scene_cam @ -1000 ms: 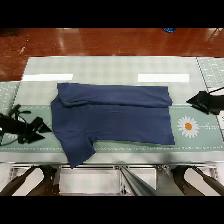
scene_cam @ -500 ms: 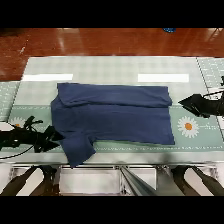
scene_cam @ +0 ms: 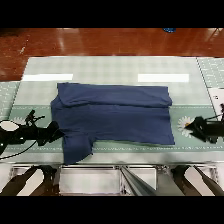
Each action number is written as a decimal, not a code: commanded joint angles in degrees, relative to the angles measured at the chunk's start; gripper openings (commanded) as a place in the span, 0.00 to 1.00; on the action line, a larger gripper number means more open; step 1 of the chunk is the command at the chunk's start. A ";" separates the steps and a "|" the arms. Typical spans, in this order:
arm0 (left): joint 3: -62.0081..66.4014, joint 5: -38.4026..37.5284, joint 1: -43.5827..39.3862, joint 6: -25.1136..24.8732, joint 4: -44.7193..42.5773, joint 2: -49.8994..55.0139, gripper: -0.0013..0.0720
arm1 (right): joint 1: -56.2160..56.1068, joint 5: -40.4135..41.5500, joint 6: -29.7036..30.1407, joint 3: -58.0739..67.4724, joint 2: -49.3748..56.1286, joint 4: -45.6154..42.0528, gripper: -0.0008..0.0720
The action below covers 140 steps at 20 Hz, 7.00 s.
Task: Fold the shirts.
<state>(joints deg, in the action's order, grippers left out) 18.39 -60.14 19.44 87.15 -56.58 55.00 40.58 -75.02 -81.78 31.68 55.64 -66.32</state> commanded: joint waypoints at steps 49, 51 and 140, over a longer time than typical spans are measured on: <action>82.14 -13.81 0.11 2.05 -1.09 38.12 0.71 | -3.56 -0.52 9.94 41.27 33.05 21.40 0.57; 77.15 -6.43 -2.54 2.12 -5.16 29.73 0.71 | -4.02 2.56 9.20 36.30 30.97 19.19 0.57; 26.82 8.24 -31.61 10.21 -17.88 -11.30 0.04 | -38.77 24.13 -30.14 8.61 -4.55 -17.00 0.57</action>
<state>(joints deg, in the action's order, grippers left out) 45.34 -52.69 -12.03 97.27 -74.54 42.94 -1.65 -63.83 -104.47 57.12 60.53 -81.52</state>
